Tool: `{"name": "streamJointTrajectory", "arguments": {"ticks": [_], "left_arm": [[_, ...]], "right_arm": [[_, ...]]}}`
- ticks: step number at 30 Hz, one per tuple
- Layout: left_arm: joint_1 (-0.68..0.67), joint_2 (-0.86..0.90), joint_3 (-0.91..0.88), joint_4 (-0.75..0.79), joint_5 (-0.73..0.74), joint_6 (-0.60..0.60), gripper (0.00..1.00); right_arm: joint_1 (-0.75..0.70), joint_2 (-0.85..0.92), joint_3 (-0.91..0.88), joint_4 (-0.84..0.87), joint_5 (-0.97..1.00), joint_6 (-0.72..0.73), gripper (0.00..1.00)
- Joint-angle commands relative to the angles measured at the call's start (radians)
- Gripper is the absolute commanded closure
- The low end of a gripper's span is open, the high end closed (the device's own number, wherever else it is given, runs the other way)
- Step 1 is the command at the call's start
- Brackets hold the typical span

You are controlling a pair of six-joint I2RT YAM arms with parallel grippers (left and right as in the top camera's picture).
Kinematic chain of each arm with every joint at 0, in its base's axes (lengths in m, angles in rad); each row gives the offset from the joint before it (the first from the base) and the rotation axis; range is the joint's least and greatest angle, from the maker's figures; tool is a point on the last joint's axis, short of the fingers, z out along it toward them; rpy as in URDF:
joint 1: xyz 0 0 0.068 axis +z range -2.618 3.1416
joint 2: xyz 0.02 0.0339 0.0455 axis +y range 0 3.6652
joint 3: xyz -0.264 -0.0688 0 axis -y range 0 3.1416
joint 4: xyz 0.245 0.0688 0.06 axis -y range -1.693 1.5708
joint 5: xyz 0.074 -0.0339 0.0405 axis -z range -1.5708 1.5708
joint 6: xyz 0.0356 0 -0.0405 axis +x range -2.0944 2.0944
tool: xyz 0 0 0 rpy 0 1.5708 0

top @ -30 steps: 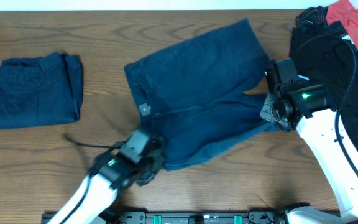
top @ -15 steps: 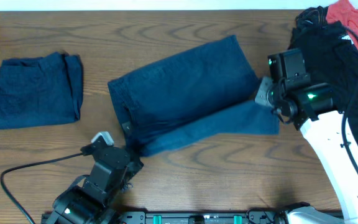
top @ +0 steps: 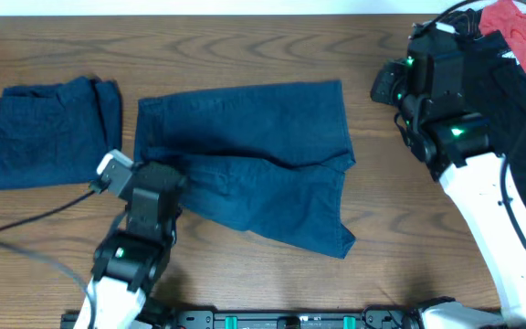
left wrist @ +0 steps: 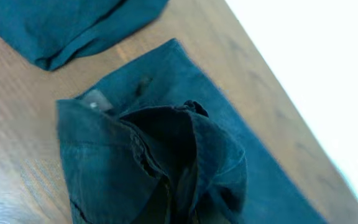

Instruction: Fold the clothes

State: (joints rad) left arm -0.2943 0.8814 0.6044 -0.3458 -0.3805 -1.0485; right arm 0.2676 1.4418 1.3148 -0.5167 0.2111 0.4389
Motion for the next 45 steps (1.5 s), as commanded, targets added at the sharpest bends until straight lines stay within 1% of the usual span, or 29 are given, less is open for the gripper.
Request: {"name": "streamJointTrajectory", "arguments": {"ticks": [1, 4, 5, 6, 7, 8, 9, 11, 12, 15, 16, 18, 21, 23, 25, 27, 29, 34, 37, 40, 45], "left_arm": [[0.03, 0.074, 0.017, -0.001, 0.09, 0.047, 0.94], [0.032, 0.119, 0.017, -0.005, 0.111, 0.047, 0.94], [0.032, 0.125, 0.017, -0.004, 0.11, 0.047, 0.94], [0.032, 0.126, 0.017, -0.004, 0.11, 0.047, 0.94], [0.032, 0.126, 0.017, -0.004, 0.107, 0.047, 0.94], [0.034, 0.124, 0.017, -0.003, 0.107, 0.051, 0.94], [0.035, 0.123, 0.017, -0.003, 0.107, 0.054, 0.94], [0.036, 0.123, 0.017, -0.004, 0.107, 0.062, 0.94], [0.036, 0.123, 0.017, -0.004, 0.107, 0.069, 0.94], [0.036, 0.123, 0.017, -0.019, 0.108, 0.076, 0.94], [0.036, 0.123, 0.017, -0.024, 0.108, 0.076, 0.94], [0.036, 0.123, 0.017, -0.033, 0.108, 0.076, 0.94], [0.036, 0.123, 0.017, -0.035, 0.108, 0.076, 0.94], [0.036, 0.123, 0.017, -0.034, 0.108, 0.076, 0.94], [0.036, 0.123, 0.017, -0.034, 0.108, 0.076, 0.94], [0.036, 0.123, 0.017, -0.035, 0.108, 0.076, 0.94], [0.036, 0.123, 0.017, -0.04, 0.109, 0.076, 0.94], [0.036, 0.123, 0.017, -0.053, 0.112, 0.076, 0.94], [0.036, 0.123, 0.017, -0.058, 0.112, 0.076, 0.94], [0.036, 0.123, 0.017, -0.061, 0.115, 0.076, 0.94], [0.036, 0.123, 0.017, -0.061, 0.135, 0.076, 0.94]], "right_arm": [[0.035, 0.036, 0.012, -0.082, -0.082, -0.026, 0.99], [0.069, 0.062, 0.011, -0.203, -0.116, -0.025, 0.99], [0.083, 0.075, 0.011, -0.238, -0.119, -0.025, 0.97], [0.096, 0.092, 0.011, -0.267, -0.126, -0.025, 0.91], [0.107, 0.109, 0.011, -0.29, -0.143, -0.025, 0.8], [0.119, 0.134, 0.011, -0.31, -0.174, -0.025, 0.74], [0.128, 0.156, 0.011, -0.32, -0.198, -0.025, 0.69], [0.141, 0.202, 0.011, -0.338, -0.22, -0.021, 0.68], [0.144, 0.226, 0.011, -0.351, -0.219, 0.005, 0.68], [0.144, 0.292, 0.011, -0.4, -0.241, 0.143, 0.69], [0.142, 0.312, 0.011, -0.414, -0.257, 0.183, 0.68], [0.138, 0.345, 0.011, -0.446, -0.298, 0.281, 0.67], [0.138, 0.381, 0.011, -0.476, -0.339, 0.439, 0.75], [0.14, 0.402, 0.011, -0.482, -0.357, 0.549, 0.77], [0.141, 0.414, 0.011, -0.483, -0.358, 0.676, 0.73], [0.141, 0.422, 0.011, -0.478, -0.357, 0.789, 0.59], [0.143, 0.426, 0.011, -0.468, -0.348, 0.855, 0.57], [0.155, 0.427, 0.011, -0.455, -0.275, 0.954, 0.57], [0.159, 0.428, 0.011, -0.444, -0.256, 0.963, 0.58], [0.159, 0.433, 0.01, -0.441, -0.249, 0.979, 0.62], [0.16, 0.461, 0.01, -0.438, -0.245, 0.99, 0.62]]}}
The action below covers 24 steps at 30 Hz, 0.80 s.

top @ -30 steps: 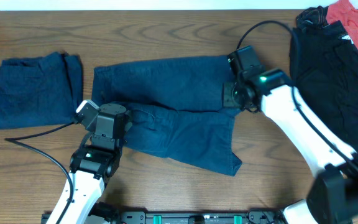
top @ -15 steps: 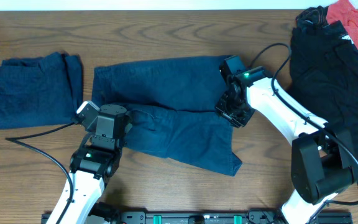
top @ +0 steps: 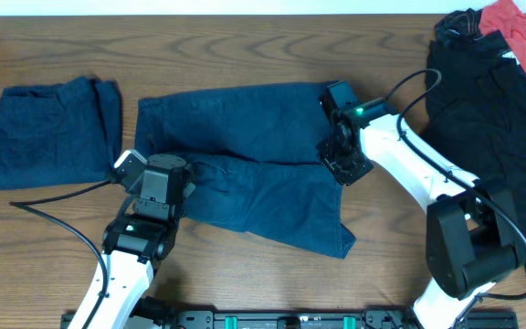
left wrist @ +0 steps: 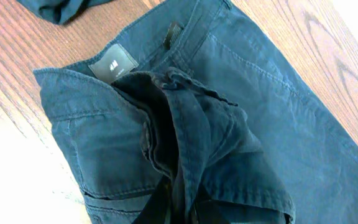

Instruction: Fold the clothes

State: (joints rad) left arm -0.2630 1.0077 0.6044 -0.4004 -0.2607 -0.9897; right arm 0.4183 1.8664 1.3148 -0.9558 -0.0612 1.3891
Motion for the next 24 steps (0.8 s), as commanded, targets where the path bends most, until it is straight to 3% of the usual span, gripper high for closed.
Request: {"name": "streamJointTrajectory", "arguments": {"ticks": [1, 24], "left_arm": [[0.005, -0.003, 0.017, -0.006, 0.014, 0.017, 0.94], [0.005, -0.003, 0.017, -0.007, 0.015, 0.018, 0.94]], "right_arm": [[0.011, 0.047, 0.01, 0.003, 0.028, 0.041, 0.61], [0.011, 0.12, 0.01, 0.123, 0.029, 0.085, 0.65]]}}
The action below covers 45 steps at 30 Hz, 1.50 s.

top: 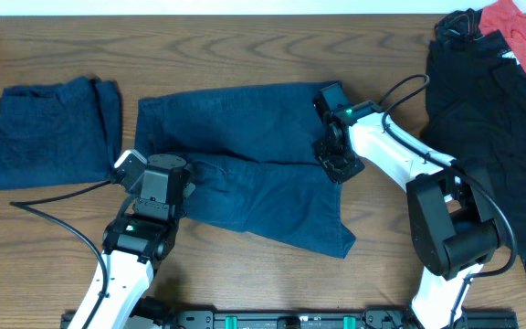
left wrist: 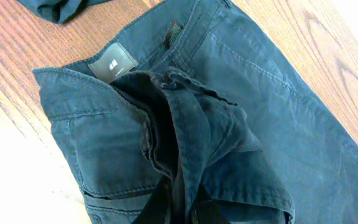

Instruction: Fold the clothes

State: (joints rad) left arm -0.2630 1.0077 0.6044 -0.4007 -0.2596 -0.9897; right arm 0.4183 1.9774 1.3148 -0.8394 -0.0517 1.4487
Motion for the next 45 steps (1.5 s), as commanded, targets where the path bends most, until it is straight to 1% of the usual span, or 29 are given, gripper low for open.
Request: {"name": "streamJointTrajectory", "arguments": {"ticks": [1, 6, 12, 19, 21, 22, 25, 36, 42, 45], "left_arm": [[0.005, -0.003, 0.017, -0.006, 0.014, 0.018, 0.94], [0.005, -0.003, 0.017, -0.011, 0.014, 0.018, 0.94], [0.005, -0.003, 0.017, -0.013, 0.014, 0.018, 0.94], [0.005, -0.003, 0.017, -0.014, 0.014, 0.018, 0.94], [0.005, -0.003, 0.017, -0.014, 0.014, 0.018, 0.94], [0.005, -0.003, 0.017, -0.014, 0.014, 0.018, 0.94], [0.005, -0.003, 0.017, -0.014, 0.014, 0.018, 0.95], [0.005, -0.003, 0.017, -0.013, 0.014, 0.018, 0.94], [0.005, -0.003, 0.017, -0.005, 0.013, 0.018, 0.94], [0.005, -0.005, 0.017, 0.014, 0.013, 0.02, 0.94]], "right_arm": [[0.011, 0.009, 0.01, 0.011, 0.019, 0.032, 0.65], [0.014, 0.009, 0.01, 0.016, 0.018, 0.047, 0.65], [0.046, 0.009, 0.01, -0.041, 0.017, 0.045, 0.68], [0.074, 0.009, 0.01, -0.047, 0.009, 0.011, 0.71], [0.074, 0.009, 0.01, -0.047, 0.003, 0.008, 0.74], [0.073, 0.009, 0.01, -0.047, 0.003, 0.003, 0.78], [0.072, 0.009, 0.01, -0.048, 0.011, -0.026, 0.99], [0.073, 0.008, 0.011, -0.046, 0.185, -0.243, 0.99], [0.073, -0.063, 0.029, -0.036, 0.315, -0.457, 0.99], [0.073, -0.126, 0.058, -0.038, 0.333, -0.568, 0.99]]}}
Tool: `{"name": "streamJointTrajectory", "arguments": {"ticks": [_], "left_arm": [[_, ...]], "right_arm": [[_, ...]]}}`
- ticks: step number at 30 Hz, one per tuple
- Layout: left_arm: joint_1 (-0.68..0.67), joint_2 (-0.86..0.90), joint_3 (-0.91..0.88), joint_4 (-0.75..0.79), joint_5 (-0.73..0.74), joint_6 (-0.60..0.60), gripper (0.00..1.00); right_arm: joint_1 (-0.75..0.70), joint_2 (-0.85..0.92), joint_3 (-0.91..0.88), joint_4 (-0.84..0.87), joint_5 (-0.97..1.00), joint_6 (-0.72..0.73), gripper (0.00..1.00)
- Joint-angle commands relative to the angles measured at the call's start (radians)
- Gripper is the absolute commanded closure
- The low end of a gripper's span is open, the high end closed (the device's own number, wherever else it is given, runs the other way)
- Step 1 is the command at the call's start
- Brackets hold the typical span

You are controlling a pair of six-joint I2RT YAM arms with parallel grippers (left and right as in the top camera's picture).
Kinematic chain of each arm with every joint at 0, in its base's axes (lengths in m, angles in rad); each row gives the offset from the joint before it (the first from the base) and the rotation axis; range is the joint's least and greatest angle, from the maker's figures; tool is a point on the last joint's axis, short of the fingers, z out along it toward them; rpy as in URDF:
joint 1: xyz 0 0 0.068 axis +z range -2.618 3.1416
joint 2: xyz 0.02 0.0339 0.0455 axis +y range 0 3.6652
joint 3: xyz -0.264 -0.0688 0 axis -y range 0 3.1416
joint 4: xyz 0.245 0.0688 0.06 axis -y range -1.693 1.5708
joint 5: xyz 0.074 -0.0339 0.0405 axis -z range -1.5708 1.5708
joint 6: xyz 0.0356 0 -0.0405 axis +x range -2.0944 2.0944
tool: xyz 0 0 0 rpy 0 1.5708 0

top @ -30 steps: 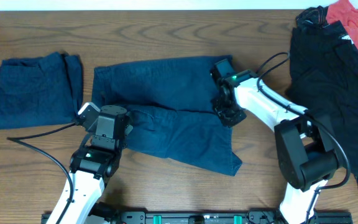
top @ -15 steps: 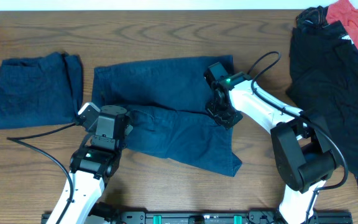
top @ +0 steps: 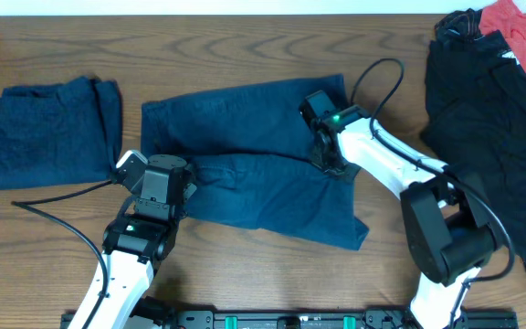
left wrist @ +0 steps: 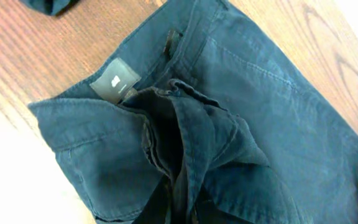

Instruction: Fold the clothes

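Note:
Dark blue shorts [top: 245,128] lie spread across the middle of the table, waistband to the left, legs to the right. My left gripper [top: 173,176] sits at the waistband's near corner. In the left wrist view it [left wrist: 180,208] is shut on a bunched fold of the shorts [left wrist: 272,93], just below the grey label [left wrist: 115,84]. My right gripper [top: 325,157] presses down on the cloth where the two legs meet, near the right hems. Its fingers are hidden under the wrist.
A second pair of blue shorts [top: 48,132] lies folded at the far left. A black garment [top: 487,100] and a red one [top: 523,27] are heaped at the right edge. The left arm's cable [top: 44,239] trails over the near-left table.
My right gripper has shifted slightly left and inward on the shorts. The near leg now lies flatter, with its hem corner farther right. The left gripper still pinches the waistband.
First my right arm was over the black garment at the far right, and my left gripper held the bunched waistband. Then the right gripper was down at the legs' right edge. Now it sits between the legs, and the near leg is spread wider.

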State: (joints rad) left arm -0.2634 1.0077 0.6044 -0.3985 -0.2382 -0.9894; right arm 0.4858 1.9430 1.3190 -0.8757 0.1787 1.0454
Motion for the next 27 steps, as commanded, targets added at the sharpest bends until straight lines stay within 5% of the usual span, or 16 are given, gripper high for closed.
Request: {"name": "streamJointTrajectory", "arguments": {"ticks": [1, 16, 27], "left_arm": [[0.005, -0.006, 0.017, 0.021, -0.008, 0.029, 0.94], [0.108, -0.048, 0.034, 0.183, -0.062, 0.058, 0.94], [0.175, 0.04, 0.034, 0.369, -0.062, 0.058, 0.94]], "right_arm": [[0.005, -0.114, 0.066, -0.003, 0.109, -0.194, 0.99], [-0.008, -0.256, 0.234, 0.025, 0.256, -0.395, 0.99], [-0.054, -0.252, 0.266, 0.311, 0.258, -0.571, 0.99]]}}
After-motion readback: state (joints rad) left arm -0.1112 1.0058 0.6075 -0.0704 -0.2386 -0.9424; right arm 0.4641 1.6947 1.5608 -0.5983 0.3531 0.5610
